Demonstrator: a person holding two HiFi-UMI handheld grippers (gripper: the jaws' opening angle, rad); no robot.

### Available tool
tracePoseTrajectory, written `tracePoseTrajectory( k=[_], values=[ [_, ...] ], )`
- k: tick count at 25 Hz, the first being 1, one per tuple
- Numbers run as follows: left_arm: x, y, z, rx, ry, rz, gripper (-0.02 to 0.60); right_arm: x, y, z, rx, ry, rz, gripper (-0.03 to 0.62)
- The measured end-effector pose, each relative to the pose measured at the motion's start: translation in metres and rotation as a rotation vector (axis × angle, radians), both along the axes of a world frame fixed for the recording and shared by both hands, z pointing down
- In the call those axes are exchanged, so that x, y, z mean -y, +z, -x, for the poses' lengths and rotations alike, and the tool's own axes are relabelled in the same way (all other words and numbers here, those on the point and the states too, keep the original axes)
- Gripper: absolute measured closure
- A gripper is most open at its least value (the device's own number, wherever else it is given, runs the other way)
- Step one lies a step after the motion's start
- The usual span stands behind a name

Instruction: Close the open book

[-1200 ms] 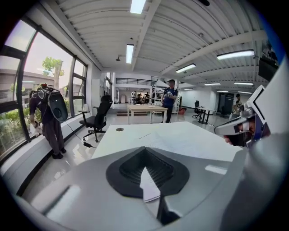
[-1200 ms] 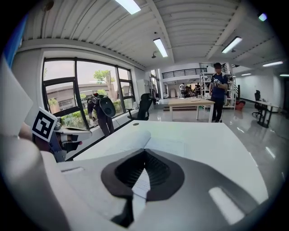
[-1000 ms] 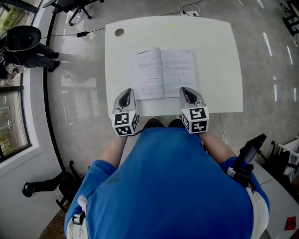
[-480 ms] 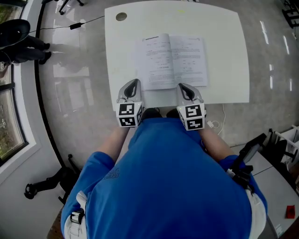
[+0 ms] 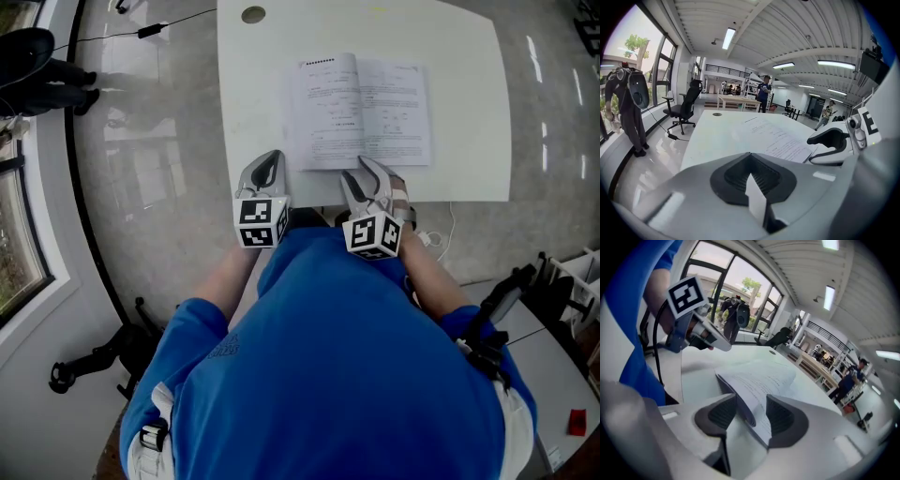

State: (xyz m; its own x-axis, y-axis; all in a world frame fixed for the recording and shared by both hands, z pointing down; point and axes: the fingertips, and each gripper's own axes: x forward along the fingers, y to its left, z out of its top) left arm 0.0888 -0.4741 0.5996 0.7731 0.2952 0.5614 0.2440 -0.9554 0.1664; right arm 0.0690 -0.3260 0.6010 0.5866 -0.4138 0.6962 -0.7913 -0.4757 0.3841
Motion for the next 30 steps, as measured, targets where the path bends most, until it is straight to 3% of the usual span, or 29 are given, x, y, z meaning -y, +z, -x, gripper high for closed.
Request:
tracePoseTrajectory(
  k=[5,12,24,28,30],
  values=[
    [0.009,0.001,0.001,0.005,-0.008,0.013,0.575,0.008,0.015,0.004,-0.124,-0.113,0.163,0.341],
    [0.02,0.009,0.002,0.019,-0.019,0.023,0.575,0.028,0.027,-0.001,-0.279,-0.235,0.293,0.338],
    [0.037,0.008,0.01,0.03,-0.049,0.012,0.575,0.076,0.031,0.004,-0.371,-0.357,0.242,0.338],
    [0.044,0.007,0.012,0.031,-0.06,0.005,0.575,0.081,0.033,0.004,-0.349,-0.368,0.254,0.352],
    [0.046,0.007,0.011,0.031,-0.063,0.003,0.575,0.083,0.035,0.006,-0.324,-0.379,0.259,0.391]
  ],
)
